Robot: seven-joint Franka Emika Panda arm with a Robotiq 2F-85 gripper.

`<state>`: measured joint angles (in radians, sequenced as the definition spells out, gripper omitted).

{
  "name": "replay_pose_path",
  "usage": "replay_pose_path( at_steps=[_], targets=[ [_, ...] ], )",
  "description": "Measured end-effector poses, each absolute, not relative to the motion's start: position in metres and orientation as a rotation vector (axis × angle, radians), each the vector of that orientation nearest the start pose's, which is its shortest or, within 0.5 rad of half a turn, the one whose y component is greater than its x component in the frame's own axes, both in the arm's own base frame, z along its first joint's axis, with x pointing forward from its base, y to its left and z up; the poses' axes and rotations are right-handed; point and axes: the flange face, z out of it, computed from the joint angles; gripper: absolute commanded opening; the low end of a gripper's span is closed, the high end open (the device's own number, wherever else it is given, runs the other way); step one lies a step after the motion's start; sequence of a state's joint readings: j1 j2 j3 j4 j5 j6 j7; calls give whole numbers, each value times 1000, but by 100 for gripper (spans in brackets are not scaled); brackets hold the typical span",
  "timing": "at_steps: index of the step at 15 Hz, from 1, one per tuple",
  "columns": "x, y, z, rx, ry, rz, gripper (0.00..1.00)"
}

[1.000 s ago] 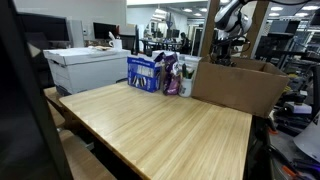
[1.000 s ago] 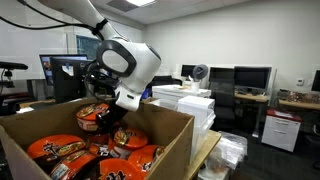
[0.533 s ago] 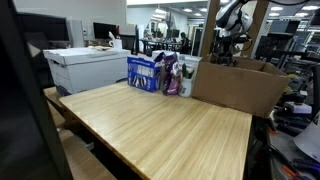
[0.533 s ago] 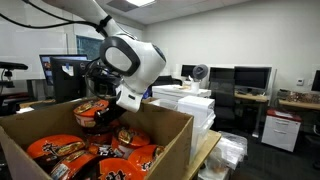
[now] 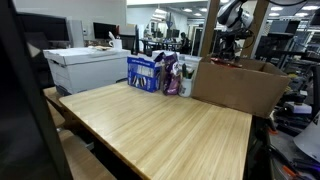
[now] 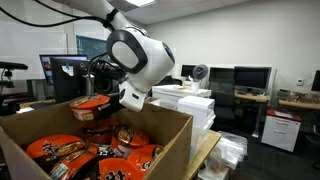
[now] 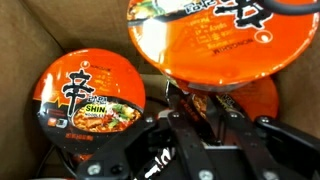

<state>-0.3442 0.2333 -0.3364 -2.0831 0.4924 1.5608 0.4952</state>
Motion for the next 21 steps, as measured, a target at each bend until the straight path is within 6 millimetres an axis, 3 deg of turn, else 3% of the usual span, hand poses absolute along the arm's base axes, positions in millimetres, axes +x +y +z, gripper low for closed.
replay_pose_path(
  at_steps=[7, 14, 18, 21],
  targets=[
    [415, -275, 312, -1934, 1575, 943, 32],
    [418, -274, 324, -1934, 1540, 975, 33],
    [420, -273, 331, -1933, 1518, 998, 26],
    [420, -271, 334, -1927, 1502, 1026, 25]
  ],
)
